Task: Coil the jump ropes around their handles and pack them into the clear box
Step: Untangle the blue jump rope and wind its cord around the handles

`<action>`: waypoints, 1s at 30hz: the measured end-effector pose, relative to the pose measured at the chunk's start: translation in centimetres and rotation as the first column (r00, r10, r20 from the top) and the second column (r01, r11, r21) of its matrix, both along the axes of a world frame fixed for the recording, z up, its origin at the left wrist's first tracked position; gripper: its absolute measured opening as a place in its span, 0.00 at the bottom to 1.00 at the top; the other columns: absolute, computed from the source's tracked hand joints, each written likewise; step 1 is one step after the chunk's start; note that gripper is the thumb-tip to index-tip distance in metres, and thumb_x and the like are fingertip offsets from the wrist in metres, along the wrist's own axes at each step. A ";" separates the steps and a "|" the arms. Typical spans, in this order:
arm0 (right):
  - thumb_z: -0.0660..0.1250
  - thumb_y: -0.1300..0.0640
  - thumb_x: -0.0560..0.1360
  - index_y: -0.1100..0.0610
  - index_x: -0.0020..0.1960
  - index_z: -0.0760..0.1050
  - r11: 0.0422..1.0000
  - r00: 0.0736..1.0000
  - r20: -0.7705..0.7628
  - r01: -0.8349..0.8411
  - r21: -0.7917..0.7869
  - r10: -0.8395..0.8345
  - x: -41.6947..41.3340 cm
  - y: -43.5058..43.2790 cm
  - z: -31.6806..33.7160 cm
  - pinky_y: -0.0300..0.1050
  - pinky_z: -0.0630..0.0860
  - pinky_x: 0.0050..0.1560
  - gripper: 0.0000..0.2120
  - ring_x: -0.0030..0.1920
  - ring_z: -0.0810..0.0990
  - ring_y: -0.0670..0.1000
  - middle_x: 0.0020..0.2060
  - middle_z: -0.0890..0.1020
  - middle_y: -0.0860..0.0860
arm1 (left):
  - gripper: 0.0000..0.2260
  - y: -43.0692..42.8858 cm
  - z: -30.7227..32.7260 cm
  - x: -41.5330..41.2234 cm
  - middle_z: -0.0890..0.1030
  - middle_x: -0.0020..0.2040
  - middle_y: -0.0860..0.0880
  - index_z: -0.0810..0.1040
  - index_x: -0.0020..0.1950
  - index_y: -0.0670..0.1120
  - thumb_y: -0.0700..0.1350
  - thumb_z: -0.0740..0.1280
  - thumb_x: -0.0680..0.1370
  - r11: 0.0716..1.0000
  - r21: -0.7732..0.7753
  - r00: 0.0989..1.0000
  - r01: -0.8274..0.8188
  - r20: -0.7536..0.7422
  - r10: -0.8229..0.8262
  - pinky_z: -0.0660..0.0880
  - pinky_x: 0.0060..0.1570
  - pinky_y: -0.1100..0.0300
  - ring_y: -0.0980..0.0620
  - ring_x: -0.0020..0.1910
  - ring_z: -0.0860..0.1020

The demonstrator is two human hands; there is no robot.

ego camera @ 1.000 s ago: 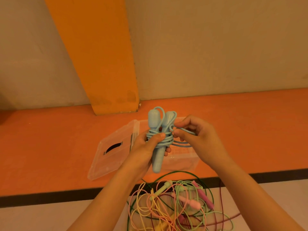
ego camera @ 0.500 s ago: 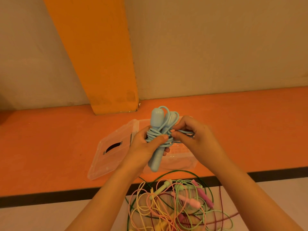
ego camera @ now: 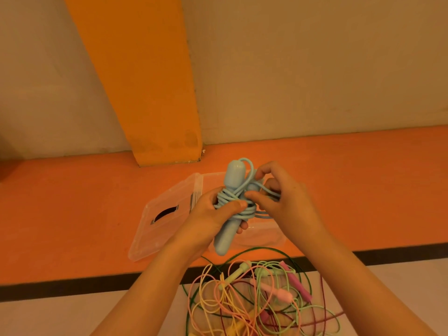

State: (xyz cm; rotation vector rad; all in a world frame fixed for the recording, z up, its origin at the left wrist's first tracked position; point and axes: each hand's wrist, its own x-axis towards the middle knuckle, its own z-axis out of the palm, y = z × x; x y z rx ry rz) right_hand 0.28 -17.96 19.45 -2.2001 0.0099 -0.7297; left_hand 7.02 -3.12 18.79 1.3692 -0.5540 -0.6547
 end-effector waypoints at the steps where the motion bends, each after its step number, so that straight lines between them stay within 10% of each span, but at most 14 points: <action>1: 0.71 0.54 0.72 0.45 0.50 0.68 1.000 1.000 -0.007 -0.009 0.000 0.009 0.0 0.0 -0.1 0.50 0.65 0.27 0.13 0.24 0.67 0.45 0.24 0.70 0.44 | 0.05 -0.1 0.0 0.0 0.81 0.34 0.47 0.77 0.51 0.42 0.35 0.63 0.78 1.000 -0.004 1.000 -0.005 -0.028 0.005 0.75 0.30 0.60 0.50 0.29 0.77; 5: 0.69 0.57 0.74 0.48 0.57 0.70 0.998 0.994 -0.097 -0.034 0.054 0.039 0.0 -0.2 -0.1 0.42 0.67 0.30 0.14 0.29 0.72 0.44 0.28 0.74 0.39 | 0.04 -0.3 -0.2 0.0 0.81 0.35 0.46 0.77 0.51 0.42 0.37 0.64 0.78 1.000 0.014 0.998 -0.020 -0.051 0.021 0.75 0.30 0.59 0.50 0.29 0.77; 11: 0.62 0.59 0.78 0.46 0.58 0.66 0.990 0.973 -0.208 -0.069 0.126 0.095 -0.3 -0.1 0.4 0.62 0.73 0.42 0.12 0.37 0.77 0.56 0.33 0.75 0.50 | 0.03 -0.2 -0.4 0.3 0.82 0.34 0.47 0.77 0.50 0.42 0.37 0.64 0.78 0.998 0.052 0.999 -0.031 -0.040 0.033 0.75 0.31 0.60 0.50 0.29 0.78; 22: 0.67 0.55 0.75 0.48 0.54 0.69 0.997 0.979 -0.191 0.070 -0.009 -0.071 -0.4 -0.2 0.5 0.56 0.71 0.34 0.11 0.30 0.75 0.49 0.30 0.76 0.49 | 0.09 -0.2 -0.3 0.0 0.82 0.38 0.44 0.75 0.57 0.36 0.37 0.66 0.78 0.993 0.117 1.000 -0.005 0.015 0.004 0.75 0.32 0.61 0.50 0.30 0.78; 30: 0.68 0.68 0.69 0.50 0.47 0.72 0.887 0.986 -0.165 0.108 0.449 -0.036 -0.4 -0.1 0.7 0.47 0.70 0.34 0.15 0.32 0.74 0.51 0.33 0.77 0.57 | 0.11 -0.7 -0.3 -0.5 0.81 0.42 0.40 0.74 0.55 0.36 0.36 0.69 0.75 0.984 0.164 0.994 -0.074 0.097 0.059 0.76 0.32 0.61 0.50 0.30 0.78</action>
